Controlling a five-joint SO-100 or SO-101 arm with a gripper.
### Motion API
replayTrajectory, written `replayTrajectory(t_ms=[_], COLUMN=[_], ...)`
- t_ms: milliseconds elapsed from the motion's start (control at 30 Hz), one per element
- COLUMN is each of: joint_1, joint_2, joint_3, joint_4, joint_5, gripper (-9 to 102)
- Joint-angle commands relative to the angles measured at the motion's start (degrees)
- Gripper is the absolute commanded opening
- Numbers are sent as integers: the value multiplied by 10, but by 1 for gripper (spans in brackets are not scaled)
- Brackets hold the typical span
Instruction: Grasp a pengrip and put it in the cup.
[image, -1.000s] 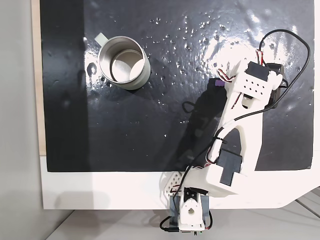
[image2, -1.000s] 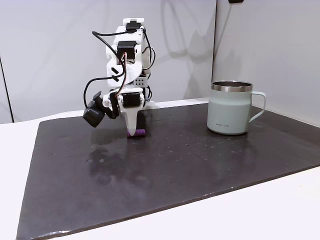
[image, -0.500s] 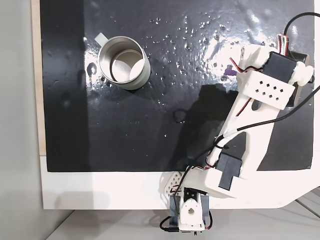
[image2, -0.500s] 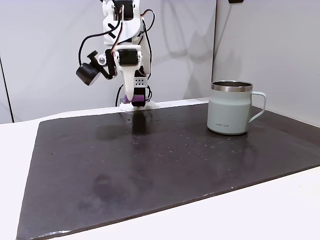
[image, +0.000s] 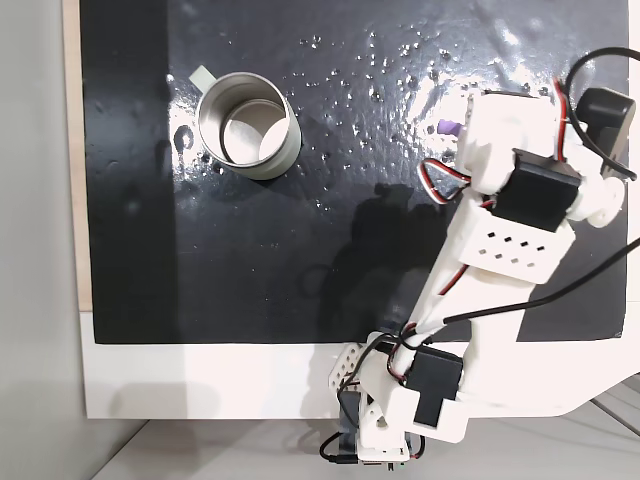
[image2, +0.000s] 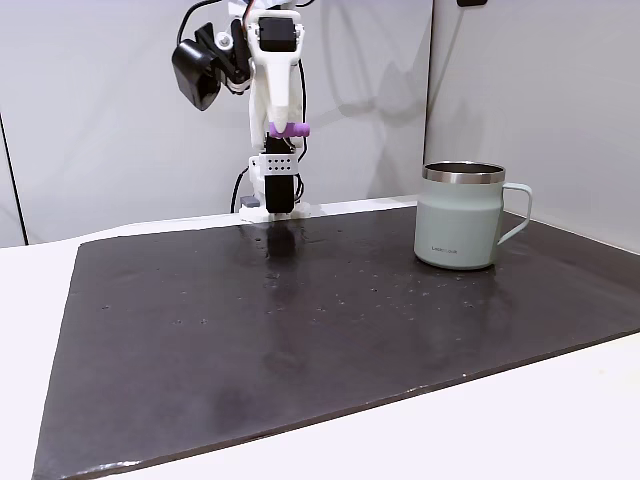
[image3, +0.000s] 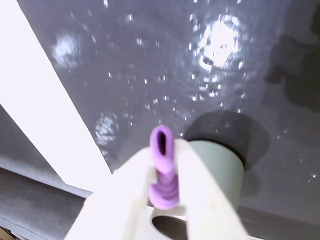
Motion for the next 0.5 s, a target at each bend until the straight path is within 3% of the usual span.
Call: replayTrajectory(t_ms=[0,467], joint_1=[-53,-243], joint_2=[31,-122], joint_3=[-53,-296], joint_4=[3,3], joint_5=[16,58], gripper=[0,0])
